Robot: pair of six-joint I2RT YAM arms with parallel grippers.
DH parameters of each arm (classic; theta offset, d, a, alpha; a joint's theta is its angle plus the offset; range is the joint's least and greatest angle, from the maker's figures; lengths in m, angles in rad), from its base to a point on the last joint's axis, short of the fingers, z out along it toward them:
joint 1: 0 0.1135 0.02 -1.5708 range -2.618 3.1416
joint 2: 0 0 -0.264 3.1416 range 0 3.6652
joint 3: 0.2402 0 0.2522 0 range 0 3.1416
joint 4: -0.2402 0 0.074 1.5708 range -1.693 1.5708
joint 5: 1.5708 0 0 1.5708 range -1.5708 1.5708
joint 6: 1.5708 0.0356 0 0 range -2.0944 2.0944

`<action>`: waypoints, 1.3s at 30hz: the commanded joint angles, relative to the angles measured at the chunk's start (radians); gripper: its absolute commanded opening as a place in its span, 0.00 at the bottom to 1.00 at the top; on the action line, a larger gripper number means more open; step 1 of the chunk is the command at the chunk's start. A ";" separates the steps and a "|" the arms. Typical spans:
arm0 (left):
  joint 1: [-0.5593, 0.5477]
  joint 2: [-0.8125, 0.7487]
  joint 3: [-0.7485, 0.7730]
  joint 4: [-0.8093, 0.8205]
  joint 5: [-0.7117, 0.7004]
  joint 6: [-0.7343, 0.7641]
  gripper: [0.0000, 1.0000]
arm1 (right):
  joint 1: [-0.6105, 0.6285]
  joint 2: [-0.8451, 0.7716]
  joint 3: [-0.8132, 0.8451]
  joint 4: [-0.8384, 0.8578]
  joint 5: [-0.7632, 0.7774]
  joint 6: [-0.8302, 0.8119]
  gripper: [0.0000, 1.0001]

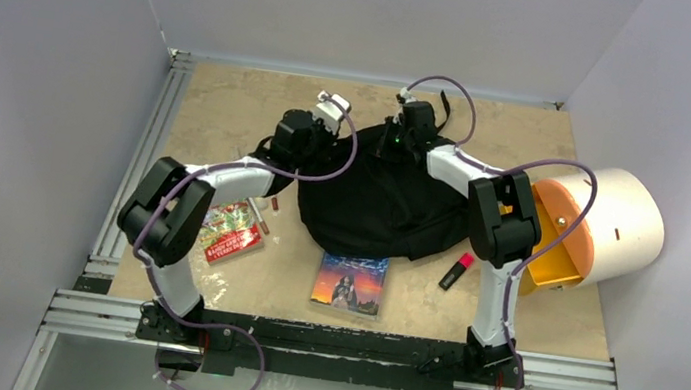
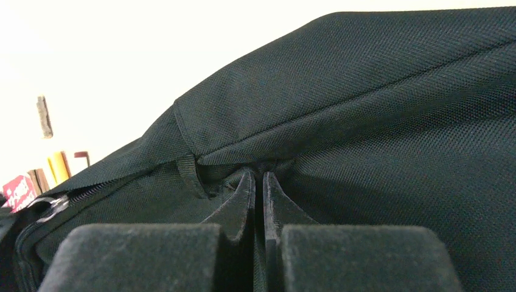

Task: Pack the student bag
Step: Unzip the student bag at the center of the board.

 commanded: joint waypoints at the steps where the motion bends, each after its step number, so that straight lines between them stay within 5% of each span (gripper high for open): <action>1: 0.002 -0.134 -0.042 -0.017 -0.063 -0.024 0.00 | -0.028 0.016 0.018 0.008 0.094 0.045 0.00; 26: -0.147 -0.531 -0.359 -0.260 -0.117 -0.281 0.00 | -0.050 0.006 0.019 0.057 0.112 0.131 0.00; 39: -0.384 -0.505 -0.360 -0.341 -0.281 -0.389 0.00 | -0.052 0.014 0.010 0.072 0.090 0.144 0.00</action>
